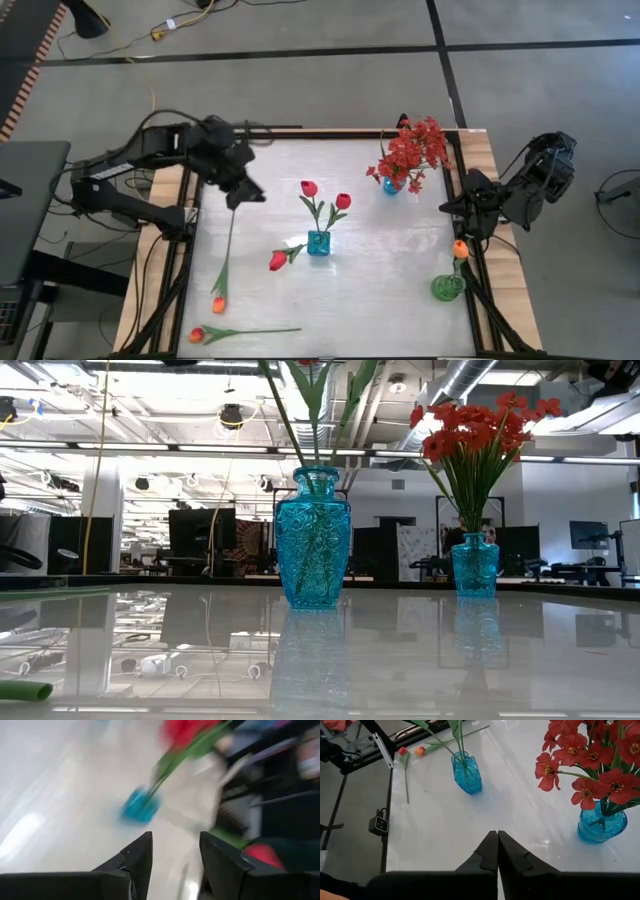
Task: Sort flowers into vase by color
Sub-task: Put the top orange flower into the green vase
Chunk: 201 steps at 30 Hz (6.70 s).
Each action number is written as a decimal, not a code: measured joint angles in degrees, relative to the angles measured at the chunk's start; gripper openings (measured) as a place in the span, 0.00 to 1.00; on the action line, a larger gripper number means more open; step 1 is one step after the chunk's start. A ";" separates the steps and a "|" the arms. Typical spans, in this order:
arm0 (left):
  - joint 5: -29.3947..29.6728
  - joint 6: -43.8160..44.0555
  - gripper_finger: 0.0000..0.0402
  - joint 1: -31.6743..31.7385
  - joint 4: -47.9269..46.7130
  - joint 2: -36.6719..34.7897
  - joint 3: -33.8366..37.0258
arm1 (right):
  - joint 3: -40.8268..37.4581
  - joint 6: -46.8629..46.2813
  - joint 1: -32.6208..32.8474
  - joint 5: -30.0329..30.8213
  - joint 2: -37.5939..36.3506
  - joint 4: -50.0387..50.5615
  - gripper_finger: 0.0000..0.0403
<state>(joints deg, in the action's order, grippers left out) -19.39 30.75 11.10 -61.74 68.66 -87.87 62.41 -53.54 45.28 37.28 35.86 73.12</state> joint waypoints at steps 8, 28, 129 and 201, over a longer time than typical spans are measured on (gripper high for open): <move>11.08 6.87 0.38 -5.18 -14.33 0.33 6.93 | 0.00 0.01 0.00 0.04 0.02 -1.17 0.08; 1.12 33.76 0.38 -10.57 1.86 0.35 46.66 | -0.01 0.02 0.00 0.04 0.07 -1.61 0.08; 15.28 30.68 0.00 -6.75 88.58 17.14 1.01 | 2.67 132.20 -11.05 14.76 17.05 -66.53 0.26; -7.03 24.03 0.51 -0.33 56.24 31.18 -16.81 | 2.67 131.08 -19.93 0.94 19.40 -76.65 0.11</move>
<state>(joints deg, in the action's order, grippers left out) -26.42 54.79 10.76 -5.50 99.84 -104.68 65.08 77.54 25.34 38.22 55.25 -3.53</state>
